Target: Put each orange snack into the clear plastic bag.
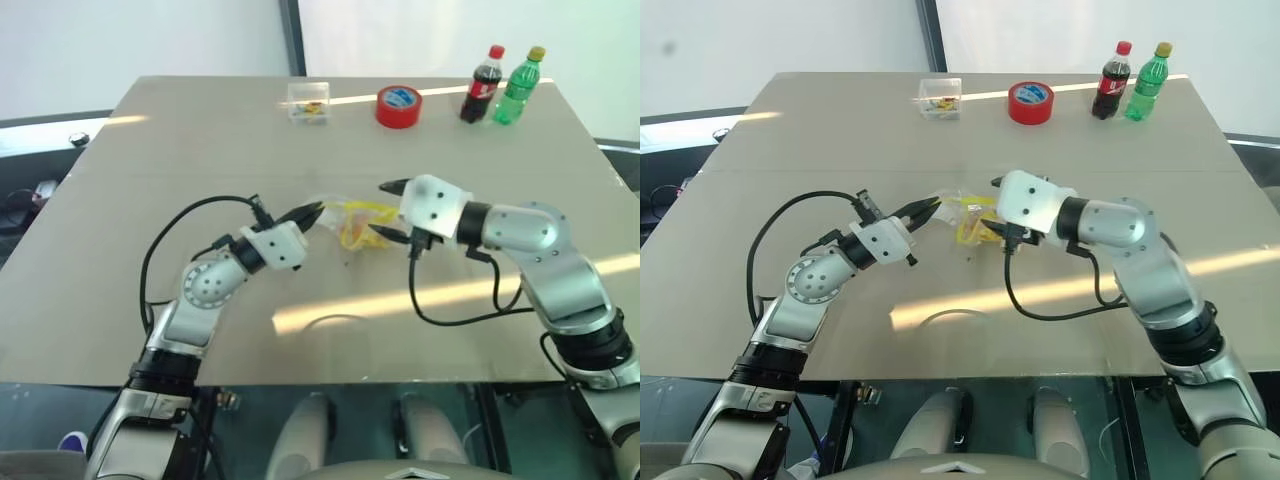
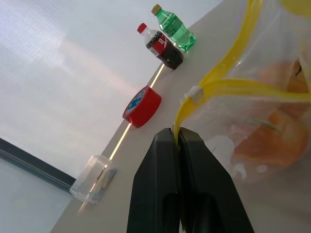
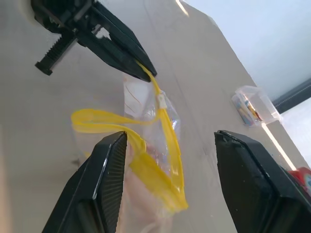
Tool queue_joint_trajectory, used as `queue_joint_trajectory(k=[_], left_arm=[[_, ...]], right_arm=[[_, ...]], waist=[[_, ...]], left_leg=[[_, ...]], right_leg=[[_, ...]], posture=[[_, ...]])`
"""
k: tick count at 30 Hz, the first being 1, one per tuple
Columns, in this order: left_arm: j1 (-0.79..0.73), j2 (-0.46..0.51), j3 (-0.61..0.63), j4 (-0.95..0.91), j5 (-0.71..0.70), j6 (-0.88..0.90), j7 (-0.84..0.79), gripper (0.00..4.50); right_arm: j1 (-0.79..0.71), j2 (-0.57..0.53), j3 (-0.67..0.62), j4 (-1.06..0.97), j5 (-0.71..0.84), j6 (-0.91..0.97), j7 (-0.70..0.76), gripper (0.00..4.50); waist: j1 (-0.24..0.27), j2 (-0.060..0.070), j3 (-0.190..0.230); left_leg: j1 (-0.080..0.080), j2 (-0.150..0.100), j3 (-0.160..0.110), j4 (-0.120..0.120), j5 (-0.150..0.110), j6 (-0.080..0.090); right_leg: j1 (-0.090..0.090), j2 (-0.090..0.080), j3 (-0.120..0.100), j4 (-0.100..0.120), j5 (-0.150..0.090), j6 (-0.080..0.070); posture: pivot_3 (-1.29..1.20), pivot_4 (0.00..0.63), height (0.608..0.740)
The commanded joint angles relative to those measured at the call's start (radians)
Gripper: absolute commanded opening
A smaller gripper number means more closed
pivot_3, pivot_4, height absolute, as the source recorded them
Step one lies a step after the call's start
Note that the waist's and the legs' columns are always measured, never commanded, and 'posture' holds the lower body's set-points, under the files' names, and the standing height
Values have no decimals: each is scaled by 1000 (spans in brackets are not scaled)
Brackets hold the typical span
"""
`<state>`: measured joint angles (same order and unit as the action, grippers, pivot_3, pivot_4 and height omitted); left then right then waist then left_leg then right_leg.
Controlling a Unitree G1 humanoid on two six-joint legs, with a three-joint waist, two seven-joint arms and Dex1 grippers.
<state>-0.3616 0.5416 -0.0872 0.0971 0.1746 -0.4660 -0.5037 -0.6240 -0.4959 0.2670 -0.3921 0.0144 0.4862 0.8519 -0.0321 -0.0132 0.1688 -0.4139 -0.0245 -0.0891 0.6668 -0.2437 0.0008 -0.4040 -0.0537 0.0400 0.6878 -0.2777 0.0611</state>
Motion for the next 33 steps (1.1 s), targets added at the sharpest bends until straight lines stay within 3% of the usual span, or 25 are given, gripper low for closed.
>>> queue_joint_trajectory(k=[1, 6, 10, 13, 18, 27, 30, 33], left_arm=[[-11, 4, 19, -29, 2, -3, 24, 0], [-30, 0, 51, -17, 23, 34, 82, 0], [-46, -1, 47, -10, 24, 27, 92, 0], [-49, 1, 35, -4, 39, 4, 93, 0], [-48, -1, 27, -9, 55, -14, 99, 0], [-29, -6, 20, -30, 67, -30, 107, 0], [-27, -7, 18, -35, 69, -31, 111, 0], [-23, -6, 18, -41, 68, -30, 113, 0]], right_arm=[[-25, 27, -175, -32, 172, 91, -7, 2915], [-33, -56, -285, 39, 159, 83, -68, 2915], [-67, -82, -193, 27, 119, 58, -61, 2915], [-91, -18, -58, 11, 79, 48, -76, 2915], [-133, 111, 64, 56, 36, 71, -128, 2915], [-202, 195, 73, 206, 7, 51, -180, 2915], [-209, 205, 77, 232, -2, 40, -180, 1491], [-208, 209, 82, 243, -10, 33, -175, 1491]], waist=[[1, 0, 0], [18, 0, 0], [10, 0, 0], [-8, 0, 0], [-7, 0, 0], [-4, 0, 0], [-5, 0, 0], [-5, 0, 0]], left_leg=[[0, 0, 0, 0, 0, 0], [0, 0, 0, 0, 0, 0], [0, 0, 1, -1, 0, 0], [0, 0, 2, -1, 0, 0], [-1, 0, 2, -1, 0, 0], [-1, -1, 0, 0, 0, 0], [-1, -1, 1, -1, 0, 0], [-1, -1, 1, -1, 0, 0]], right_leg=[[0, 0, 0, 0, 0, 0], [0, -1, -1, 0, 0, 0], [-1, 0, 0, 0, 0, 0], [-1, 0, 1, 0, 0, 0], [-2, 0, 2, 2, 0, 0], [-3, 0, 0, 2, 0, 0], [-3, 0, 1, 2, 0, 0], [-3, 0, 1, 2, 0, 0]], posture=[[0, 150, 740], [0, 150, 740], [0, 150, 740], [0, 150, 740], [0, 150, 740], [0, 150, 740], [0, 150, 740], [0, 150, 740]])
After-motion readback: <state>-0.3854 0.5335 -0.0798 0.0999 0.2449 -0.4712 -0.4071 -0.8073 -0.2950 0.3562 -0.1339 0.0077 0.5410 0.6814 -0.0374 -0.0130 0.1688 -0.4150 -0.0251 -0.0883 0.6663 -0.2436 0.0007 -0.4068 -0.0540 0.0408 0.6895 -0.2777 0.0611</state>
